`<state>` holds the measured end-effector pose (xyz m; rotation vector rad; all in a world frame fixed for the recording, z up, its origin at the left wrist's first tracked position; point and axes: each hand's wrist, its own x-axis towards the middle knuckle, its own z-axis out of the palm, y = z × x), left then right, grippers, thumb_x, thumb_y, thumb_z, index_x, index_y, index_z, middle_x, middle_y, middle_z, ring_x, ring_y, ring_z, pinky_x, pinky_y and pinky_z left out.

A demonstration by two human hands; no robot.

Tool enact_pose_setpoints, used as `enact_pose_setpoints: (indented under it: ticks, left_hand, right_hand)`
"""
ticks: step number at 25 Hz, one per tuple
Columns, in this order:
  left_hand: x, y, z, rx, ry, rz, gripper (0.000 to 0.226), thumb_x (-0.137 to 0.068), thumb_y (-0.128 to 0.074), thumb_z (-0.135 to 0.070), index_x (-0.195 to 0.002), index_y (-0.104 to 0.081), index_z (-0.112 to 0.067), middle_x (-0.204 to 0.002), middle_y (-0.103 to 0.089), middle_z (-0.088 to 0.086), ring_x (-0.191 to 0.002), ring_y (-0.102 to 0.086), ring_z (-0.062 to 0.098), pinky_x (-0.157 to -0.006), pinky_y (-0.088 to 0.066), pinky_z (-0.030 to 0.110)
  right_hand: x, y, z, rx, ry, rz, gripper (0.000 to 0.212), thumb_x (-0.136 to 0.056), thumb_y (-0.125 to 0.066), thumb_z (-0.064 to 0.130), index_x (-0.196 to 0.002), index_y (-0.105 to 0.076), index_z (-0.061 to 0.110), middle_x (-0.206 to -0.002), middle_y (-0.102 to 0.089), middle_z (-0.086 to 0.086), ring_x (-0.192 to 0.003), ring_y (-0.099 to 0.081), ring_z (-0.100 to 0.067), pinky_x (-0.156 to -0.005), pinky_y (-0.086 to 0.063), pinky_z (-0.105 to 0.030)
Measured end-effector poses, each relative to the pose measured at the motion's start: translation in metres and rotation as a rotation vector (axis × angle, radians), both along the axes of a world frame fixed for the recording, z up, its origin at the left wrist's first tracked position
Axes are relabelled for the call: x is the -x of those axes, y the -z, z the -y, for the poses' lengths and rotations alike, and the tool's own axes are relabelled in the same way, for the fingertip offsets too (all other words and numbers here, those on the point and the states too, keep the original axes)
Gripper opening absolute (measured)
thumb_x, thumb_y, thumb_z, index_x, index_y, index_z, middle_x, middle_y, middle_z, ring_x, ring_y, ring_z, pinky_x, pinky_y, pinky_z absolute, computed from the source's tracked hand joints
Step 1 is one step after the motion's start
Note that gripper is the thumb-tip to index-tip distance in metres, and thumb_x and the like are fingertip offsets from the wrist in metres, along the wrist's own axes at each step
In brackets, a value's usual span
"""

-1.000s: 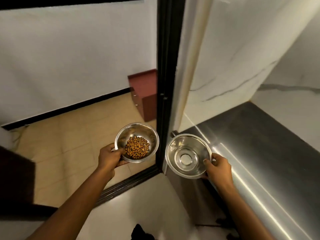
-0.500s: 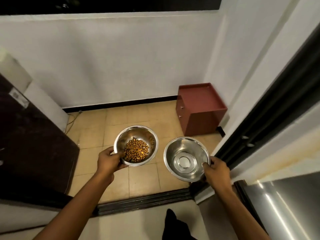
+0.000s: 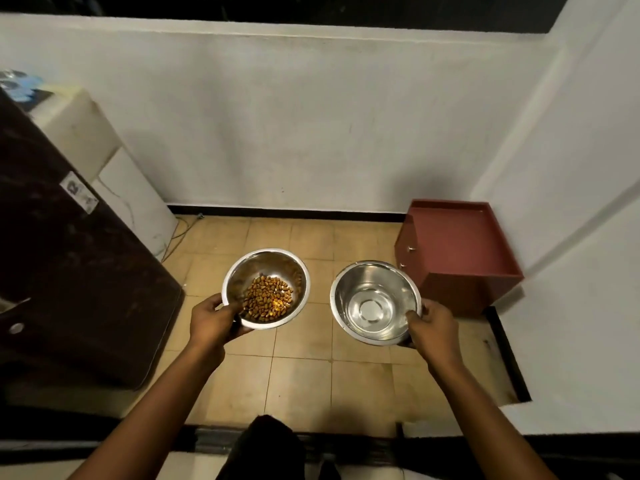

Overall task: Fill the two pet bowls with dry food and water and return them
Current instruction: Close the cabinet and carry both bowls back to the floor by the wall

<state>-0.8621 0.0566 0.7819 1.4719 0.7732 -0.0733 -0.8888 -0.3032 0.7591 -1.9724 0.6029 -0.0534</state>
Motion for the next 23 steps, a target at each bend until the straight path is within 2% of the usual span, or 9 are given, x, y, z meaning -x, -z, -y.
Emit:
enact_pose_setpoints:
  ticks: [4,8,12,17,21,23]
  left_hand:
    - [-0.066,0.010,-0.004,0.032,-0.021,-0.004,0.026,-0.097,-0.061,0.009,-0.115,-0.066,-0.007,-0.100,-0.071,0.018,-0.089,-0.074,0.040,-0.049,-0.063,0.027]
    - [-0.157,0.029,-0.013,0.051,-0.041,-0.019,0.027,-0.096,-0.061,0.010,-0.116,-0.067,-0.007,-0.100,-0.071,0.019,-0.092,-0.073,0.042,-0.049,-0.064,0.028]
    - [-0.270,0.042,-0.024,0.071,-0.009,-0.038,0.029,-0.097,-0.060,0.009,-0.120,-0.066,-0.007,-0.101,-0.069,0.016,-0.091,-0.072,0.040,-0.053,-0.065,0.029]
    - [-0.397,0.042,-0.036,0.044,-0.006,-0.044,0.027,-0.096,-0.064,0.005,-0.117,-0.067,-0.011,-0.100,-0.070,0.013,-0.085,-0.074,0.034,-0.053,-0.065,0.028]
    - [-0.482,0.053,-0.027,0.053,-0.024,-0.067,0.025,-0.095,-0.064,0.007,-0.111,-0.067,-0.012,-0.098,-0.071,0.010,-0.084,-0.073,0.033,-0.053,-0.065,0.028]
    - [-0.522,0.065,-0.019,0.056,-0.030,-0.085,0.027,-0.094,-0.065,0.007,-0.114,-0.068,-0.010,-0.099,-0.071,0.010,-0.083,-0.073,0.032,-0.052,-0.065,0.029]
  right_hand:
    - [-0.083,0.002,-0.004,0.025,-0.033,-0.016,0.019,-0.095,-0.064,0.004,-0.105,-0.078,0.010,-0.081,-0.077,-0.014,-0.066,-0.077,-0.027,-0.051,-0.066,-0.042]
    - [-0.175,0.022,-0.013,0.041,-0.046,-0.021,0.018,-0.090,-0.064,0.014,-0.101,-0.077,0.017,-0.077,-0.078,-0.014,-0.067,-0.078,-0.034,-0.057,-0.067,-0.056]
    - [-0.273,0.044,-0.024,0.034,-0.014,-0.036,0.023,-0.083,-0.061,0.032,-0.098,-0.075,0.023,-0.071,-0.075,-0.015,-0.059,-0.073,-0.037,-0.058,-0.065,-0.058]
    - [-0.399,0.040,-0.042,-0.016,-0.016,-0.079,0.010,-0.087,-0.064,0.017,-0.089,-0.073,0.018,-0.077,-0.074,-0.018,-0.068,-0.077,-0.038,-0.057,-0.066,-0.060]
    - [-0.491,0.042,-0.041,-0.008,-0.009,-0.113,0.013,-0.091,-0.062,0.006,-0.094,-0.074,0.010,-0.082,-0.075,-0.019,-0.071,-0.078,-0.036,-0.053,-0.067,-0.043]
    - [-0.538,0.057,-0.038,-0.017,-0.008,-0.145,0.014,-0.090,-0.062,0.006,-0.098,-0.073,0.010,-0.084,-0.076,-0.017,-0.074,-0.080,-0.037,-0.053,-0.067,-0.042]
